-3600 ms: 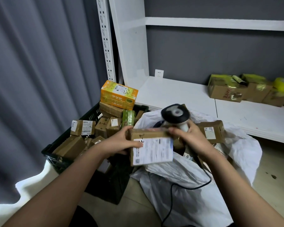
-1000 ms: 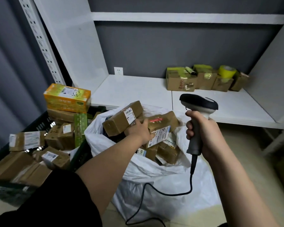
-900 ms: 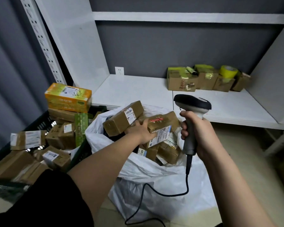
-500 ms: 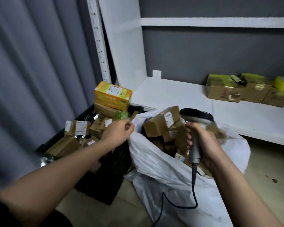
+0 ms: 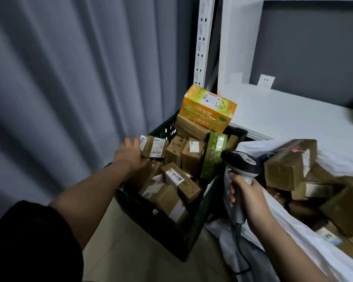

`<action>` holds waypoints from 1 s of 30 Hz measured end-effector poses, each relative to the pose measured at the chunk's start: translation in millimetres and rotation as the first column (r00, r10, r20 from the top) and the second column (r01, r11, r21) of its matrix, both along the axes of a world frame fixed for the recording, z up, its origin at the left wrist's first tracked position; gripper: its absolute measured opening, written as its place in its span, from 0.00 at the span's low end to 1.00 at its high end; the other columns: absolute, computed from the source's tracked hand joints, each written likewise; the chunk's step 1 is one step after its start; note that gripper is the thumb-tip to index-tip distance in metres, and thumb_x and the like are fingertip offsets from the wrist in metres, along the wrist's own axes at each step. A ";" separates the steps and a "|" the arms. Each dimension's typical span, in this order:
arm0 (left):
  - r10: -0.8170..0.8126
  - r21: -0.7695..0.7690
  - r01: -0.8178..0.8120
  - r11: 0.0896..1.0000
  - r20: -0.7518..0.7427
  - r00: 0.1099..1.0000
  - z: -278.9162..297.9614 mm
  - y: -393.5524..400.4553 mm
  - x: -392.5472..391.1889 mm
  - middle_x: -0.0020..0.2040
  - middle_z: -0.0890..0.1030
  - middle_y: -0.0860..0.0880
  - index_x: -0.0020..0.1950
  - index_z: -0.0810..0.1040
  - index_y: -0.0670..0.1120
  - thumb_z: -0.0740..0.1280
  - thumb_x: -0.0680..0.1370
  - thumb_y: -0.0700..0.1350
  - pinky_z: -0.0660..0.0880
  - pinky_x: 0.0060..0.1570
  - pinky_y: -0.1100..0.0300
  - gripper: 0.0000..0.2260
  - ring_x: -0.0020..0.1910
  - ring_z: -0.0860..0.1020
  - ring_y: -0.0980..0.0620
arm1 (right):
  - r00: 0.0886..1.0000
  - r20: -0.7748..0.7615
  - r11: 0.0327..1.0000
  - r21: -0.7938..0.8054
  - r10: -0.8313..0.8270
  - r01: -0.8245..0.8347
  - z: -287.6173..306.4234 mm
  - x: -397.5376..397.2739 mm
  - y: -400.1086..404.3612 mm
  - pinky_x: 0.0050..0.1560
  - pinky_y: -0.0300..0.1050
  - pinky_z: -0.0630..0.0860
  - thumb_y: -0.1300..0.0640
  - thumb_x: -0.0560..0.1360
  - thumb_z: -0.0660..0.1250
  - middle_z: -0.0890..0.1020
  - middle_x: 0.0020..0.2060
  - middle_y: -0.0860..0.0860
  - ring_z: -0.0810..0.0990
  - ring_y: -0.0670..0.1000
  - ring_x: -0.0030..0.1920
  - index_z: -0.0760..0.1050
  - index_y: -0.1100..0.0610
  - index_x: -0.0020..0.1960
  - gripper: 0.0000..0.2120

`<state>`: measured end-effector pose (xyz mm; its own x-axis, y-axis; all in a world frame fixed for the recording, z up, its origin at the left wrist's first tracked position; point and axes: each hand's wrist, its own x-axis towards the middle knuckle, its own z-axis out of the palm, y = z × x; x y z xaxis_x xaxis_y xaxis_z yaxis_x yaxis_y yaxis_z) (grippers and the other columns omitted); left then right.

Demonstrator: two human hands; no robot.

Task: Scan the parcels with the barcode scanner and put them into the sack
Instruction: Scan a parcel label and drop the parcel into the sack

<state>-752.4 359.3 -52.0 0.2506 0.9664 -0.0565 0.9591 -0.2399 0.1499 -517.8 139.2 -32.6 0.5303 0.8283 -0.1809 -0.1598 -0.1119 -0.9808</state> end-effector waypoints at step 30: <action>0.295 -0.462 0.170 0.871 0.767 0.570 62.8 -52.5 62.9 0.61 0.75 0.43 0.66 0.70 0.48 0.69 0.73 0.60 0.78 0.55 0.49 0.26 0.57 0.77 0.45 | 0.977 0.163 0.990 0.068 -0.136 0.127 49.8 2.5 -40.6 0.27 0.37 0.68 0.65 0.76 0.67 0.71 0.21 0.53 0.69 0.48 0.23 0.69 0.62 0.36 0.12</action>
